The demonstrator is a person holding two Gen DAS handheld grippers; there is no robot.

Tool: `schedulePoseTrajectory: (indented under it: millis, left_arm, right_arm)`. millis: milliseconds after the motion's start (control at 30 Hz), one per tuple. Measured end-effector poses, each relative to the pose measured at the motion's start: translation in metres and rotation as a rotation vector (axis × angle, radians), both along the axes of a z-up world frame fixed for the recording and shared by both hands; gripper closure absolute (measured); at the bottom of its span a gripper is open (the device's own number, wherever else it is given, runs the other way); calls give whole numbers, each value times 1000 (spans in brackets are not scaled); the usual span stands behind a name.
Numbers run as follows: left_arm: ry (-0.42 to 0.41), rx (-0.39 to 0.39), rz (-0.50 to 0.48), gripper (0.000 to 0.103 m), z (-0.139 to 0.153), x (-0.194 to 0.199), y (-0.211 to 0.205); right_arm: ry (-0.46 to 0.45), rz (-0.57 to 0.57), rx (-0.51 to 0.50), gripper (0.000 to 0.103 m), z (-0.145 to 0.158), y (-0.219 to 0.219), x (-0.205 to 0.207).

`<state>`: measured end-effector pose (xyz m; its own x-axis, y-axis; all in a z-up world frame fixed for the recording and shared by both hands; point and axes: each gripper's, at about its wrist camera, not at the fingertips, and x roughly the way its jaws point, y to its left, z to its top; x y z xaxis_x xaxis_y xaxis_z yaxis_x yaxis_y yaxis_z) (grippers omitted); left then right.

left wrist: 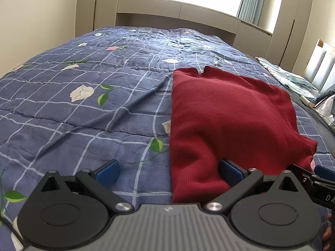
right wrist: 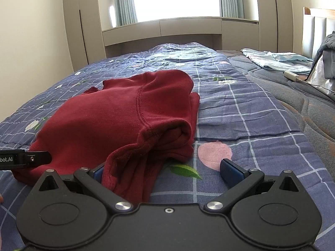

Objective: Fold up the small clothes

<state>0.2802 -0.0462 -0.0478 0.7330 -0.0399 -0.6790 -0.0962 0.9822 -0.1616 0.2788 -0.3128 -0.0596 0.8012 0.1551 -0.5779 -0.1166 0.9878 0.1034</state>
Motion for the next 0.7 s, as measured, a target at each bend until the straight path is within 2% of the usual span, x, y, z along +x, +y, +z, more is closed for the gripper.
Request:
schedulePoseTrajectory:
  millis: [367,700]
  left_arm:
    - [-2,-4,1,0,0,-2,-2]
    - [0,-34,-5,0,1,-17,5]
  right_arm:
    - [0,-3,1,0,0,0,0]
    - [-11,-44,11,0,5,2,-23]
